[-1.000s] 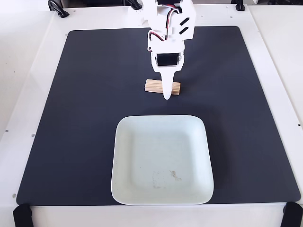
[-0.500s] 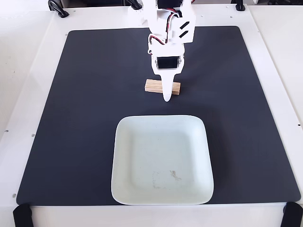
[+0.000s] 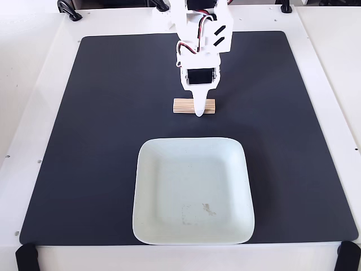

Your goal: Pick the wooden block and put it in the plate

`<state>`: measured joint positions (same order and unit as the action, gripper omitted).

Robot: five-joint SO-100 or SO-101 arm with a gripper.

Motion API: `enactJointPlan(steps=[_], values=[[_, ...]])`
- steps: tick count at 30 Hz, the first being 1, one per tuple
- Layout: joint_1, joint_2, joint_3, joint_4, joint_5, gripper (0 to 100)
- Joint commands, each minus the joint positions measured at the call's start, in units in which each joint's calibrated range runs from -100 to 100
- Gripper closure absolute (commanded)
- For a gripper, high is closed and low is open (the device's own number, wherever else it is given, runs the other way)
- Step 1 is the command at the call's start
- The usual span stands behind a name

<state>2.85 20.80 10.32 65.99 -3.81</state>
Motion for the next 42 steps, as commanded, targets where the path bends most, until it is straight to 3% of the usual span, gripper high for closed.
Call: enactJointPlan(steps=[1, 6, 13, 20, 28, 42], values=[[1.9, -3.5, -1.4, -0.5, 0.9, 99], [2.6, -12.9, -2.0, -0.5, 8.9, 99], [2.3, -27.7, -2.0, -1.0, 26.2, 99], [1.5, -27.2, -1.1, -25.2, 38.2, 99], [1.4, -10.5, -5.0, -45.4, 41.9, 99], [1.7, 1.8, -14.9, -47.3, 41.9, 99]])
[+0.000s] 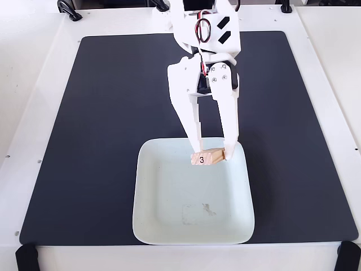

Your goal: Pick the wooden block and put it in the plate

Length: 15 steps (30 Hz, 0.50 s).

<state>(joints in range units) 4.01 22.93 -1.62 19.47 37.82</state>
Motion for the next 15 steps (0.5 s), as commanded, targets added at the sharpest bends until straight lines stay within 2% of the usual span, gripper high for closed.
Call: enactJointPlan(steps=[1, 7, 15], values=[[0.7, -0.1, -2.9, -0.8, 0.3, 99], [1.6, 0.0, -1.9, -0.2, 3.1, 99], [4.8, -0.1, 0.2, -0.8, 3.5, 99]])
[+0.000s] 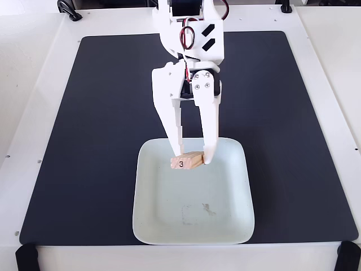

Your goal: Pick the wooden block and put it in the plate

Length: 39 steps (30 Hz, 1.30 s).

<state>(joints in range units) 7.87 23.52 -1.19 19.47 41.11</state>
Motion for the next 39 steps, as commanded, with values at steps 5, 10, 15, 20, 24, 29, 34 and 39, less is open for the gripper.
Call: enactJointPlan(steps=[5, 10, 15, 20, 24, 29, 34, 39], values=[[2.4, -0.7, -0.2, -0.3, 0.2, 99], [2.8, -0.7, -0.2, -0.7, 0.2, 99], [2.8, -0.7, -0.2, -0.4, 0.1, 95], [3.8, -0.6, -0.1, -0.2, -0.2, 74], [4.4, -0.6, -0.1, -0.2, -0.2, 67], [4.3, -0.6, -0.1, -0.2, -0.2, 67], [4.3, -0.6, -0.1, -0.2, -0.2, 67], [4.1, -0.6, -0.1, -0.2, -0.2, 67]])
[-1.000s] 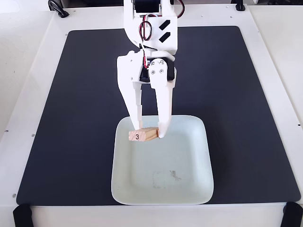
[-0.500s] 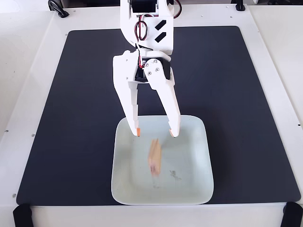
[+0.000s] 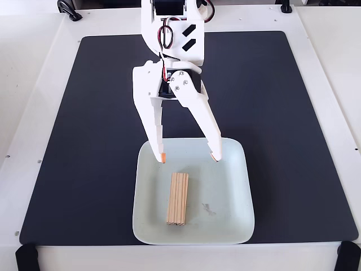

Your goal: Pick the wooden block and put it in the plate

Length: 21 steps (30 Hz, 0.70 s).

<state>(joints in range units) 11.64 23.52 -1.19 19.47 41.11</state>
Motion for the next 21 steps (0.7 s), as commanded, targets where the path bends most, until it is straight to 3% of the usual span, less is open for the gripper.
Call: enactJointPlan(steps=[1, 11, 21], values=[[0.3, -0.6, -0.1, -0.2, -0.2, 67], [-0.4, -0.6, -0.1, -0.7, 0.2, 99], [-0.3, -1.1, -0.1, -0.4, -0.1, 99]])
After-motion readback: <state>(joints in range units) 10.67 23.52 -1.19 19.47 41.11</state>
